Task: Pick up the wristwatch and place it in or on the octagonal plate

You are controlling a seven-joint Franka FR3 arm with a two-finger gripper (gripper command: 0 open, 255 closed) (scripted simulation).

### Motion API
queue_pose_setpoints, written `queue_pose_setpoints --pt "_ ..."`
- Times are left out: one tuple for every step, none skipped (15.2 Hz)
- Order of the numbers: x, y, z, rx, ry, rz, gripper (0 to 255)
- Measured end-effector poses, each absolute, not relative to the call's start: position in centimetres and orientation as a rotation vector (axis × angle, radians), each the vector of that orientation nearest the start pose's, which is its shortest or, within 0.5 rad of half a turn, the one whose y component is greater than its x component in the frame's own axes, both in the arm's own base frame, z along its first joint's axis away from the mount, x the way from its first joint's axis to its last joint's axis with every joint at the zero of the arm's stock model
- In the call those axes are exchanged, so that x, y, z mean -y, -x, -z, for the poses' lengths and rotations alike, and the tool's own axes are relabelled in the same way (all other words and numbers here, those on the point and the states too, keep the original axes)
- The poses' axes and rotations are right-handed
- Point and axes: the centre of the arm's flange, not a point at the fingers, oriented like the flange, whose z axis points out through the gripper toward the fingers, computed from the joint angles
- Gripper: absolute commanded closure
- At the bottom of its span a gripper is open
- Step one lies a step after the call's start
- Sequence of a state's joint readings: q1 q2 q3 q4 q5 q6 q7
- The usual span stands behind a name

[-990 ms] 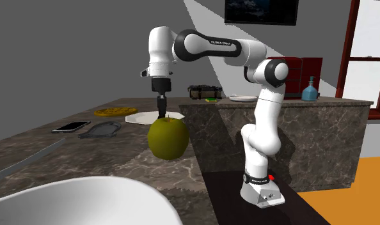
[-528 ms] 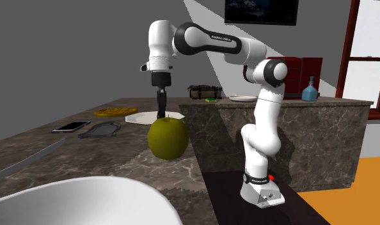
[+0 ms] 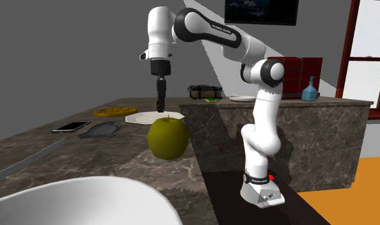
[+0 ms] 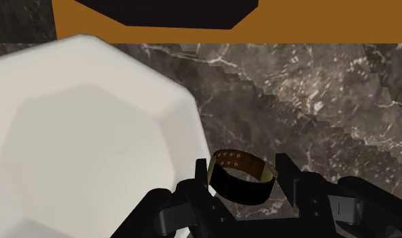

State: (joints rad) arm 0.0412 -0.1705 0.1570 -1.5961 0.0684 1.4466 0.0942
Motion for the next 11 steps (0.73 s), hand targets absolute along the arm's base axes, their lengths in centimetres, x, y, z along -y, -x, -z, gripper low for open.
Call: queue_pose_setpoints --pt "-11.1 -47.3 -69.5 0.172 3.093 0.019 255" --pt "-11.1 -47.4 -70.0 0.172 3.093 0.02 255" --pt "-11.1 -47.3 -70.5 0.172 3.093 0.019 255" --pt "-11.1 -47.3 -70.8 0.172 3.093 0.019 255" --pt "-10.5 -47.5 -71.0 0.172 3.093 0.02 255" --pt "-9.7 -47.8 -71.1 0.172 3.093 0.019 255" --pt "-8.7 -48.0 -71.3 0.171 3.093 0.019 255" --pt "-7.5 -48.6 -71.4 0.171 3.093 0.019 255" --pt "-6.1 -48.8 -71.6 0.17 3.093 0.019 255" --pt "-4.5 -49.0 -71.7 0.169 3.093 0.019 255" --pt "-3.3 -49.6 -71.6 0.17 3.093 0.02 255"
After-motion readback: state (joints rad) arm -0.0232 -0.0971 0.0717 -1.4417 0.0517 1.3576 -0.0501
